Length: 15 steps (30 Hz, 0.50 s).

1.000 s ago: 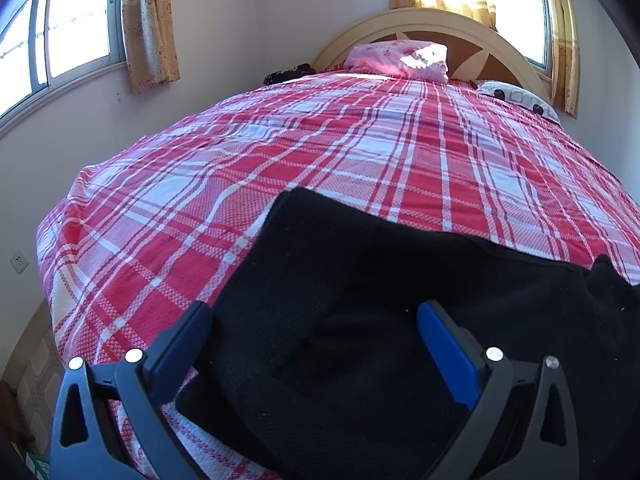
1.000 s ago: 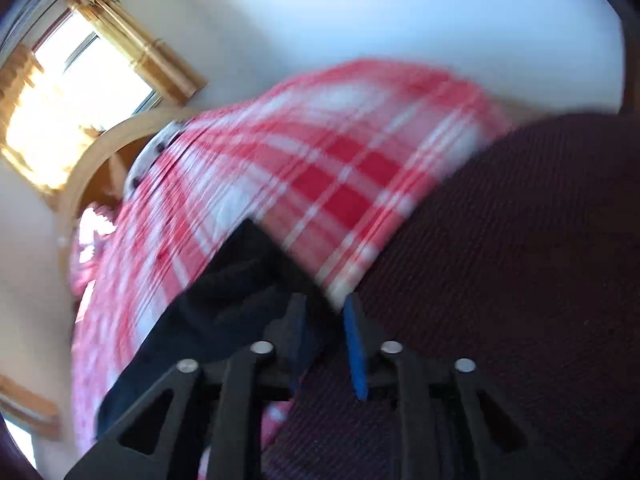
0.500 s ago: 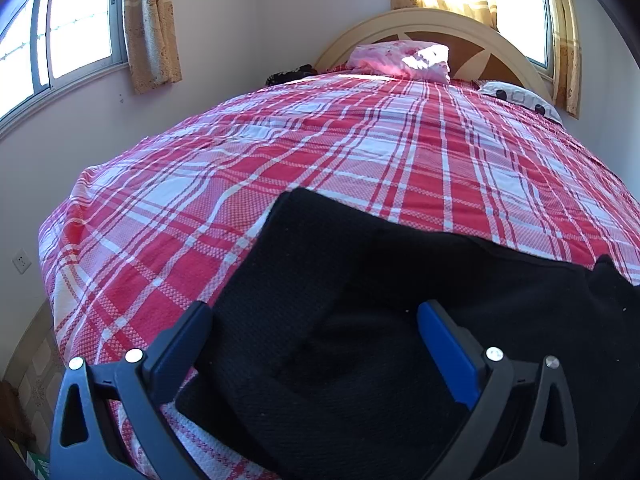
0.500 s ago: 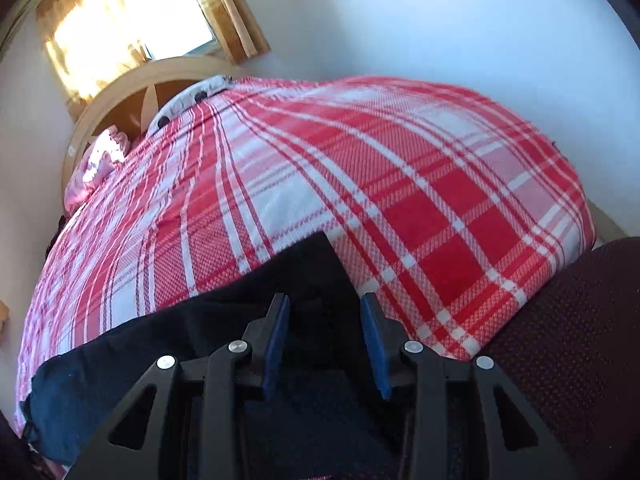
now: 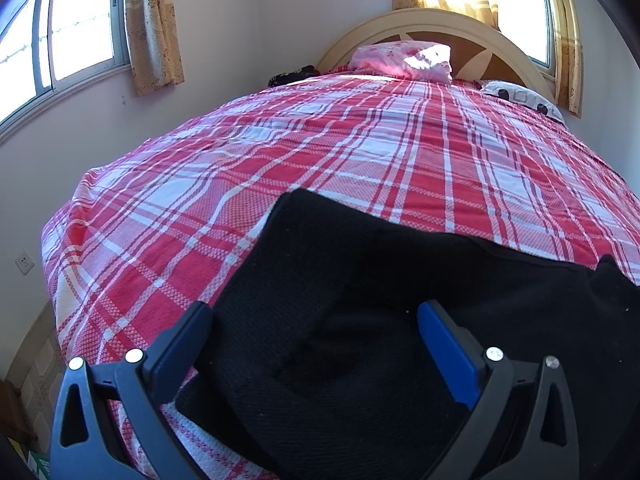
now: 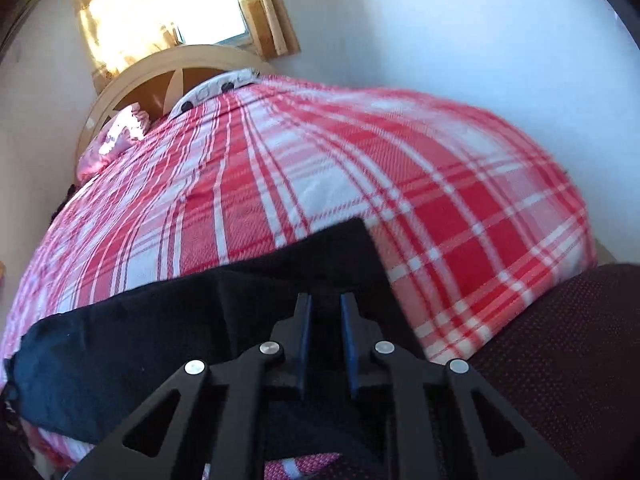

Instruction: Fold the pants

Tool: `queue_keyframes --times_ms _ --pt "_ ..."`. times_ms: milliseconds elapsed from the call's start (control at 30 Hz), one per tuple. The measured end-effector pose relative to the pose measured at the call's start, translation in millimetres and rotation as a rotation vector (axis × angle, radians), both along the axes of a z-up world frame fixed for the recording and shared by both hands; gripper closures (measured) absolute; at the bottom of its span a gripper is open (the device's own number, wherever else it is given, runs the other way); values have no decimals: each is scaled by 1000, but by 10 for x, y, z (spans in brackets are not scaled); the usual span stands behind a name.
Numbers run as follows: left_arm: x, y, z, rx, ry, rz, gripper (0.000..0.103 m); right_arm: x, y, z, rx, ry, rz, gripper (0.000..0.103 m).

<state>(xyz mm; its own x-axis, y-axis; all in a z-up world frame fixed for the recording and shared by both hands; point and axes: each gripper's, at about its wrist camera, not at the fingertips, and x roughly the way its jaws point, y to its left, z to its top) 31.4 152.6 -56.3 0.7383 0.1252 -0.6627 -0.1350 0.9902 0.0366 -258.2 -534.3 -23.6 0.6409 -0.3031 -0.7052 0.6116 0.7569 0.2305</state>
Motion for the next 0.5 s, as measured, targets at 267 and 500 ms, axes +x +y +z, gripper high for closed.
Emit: queue_keyframes --times_ms 267,500 --pt "-1 -4 -1 0 0 0 0 76 -28 200 -121 22 -21 97" --pt "-3 -2 0 2 -1 1 0 169 -165 274 -178 8 -65 98"
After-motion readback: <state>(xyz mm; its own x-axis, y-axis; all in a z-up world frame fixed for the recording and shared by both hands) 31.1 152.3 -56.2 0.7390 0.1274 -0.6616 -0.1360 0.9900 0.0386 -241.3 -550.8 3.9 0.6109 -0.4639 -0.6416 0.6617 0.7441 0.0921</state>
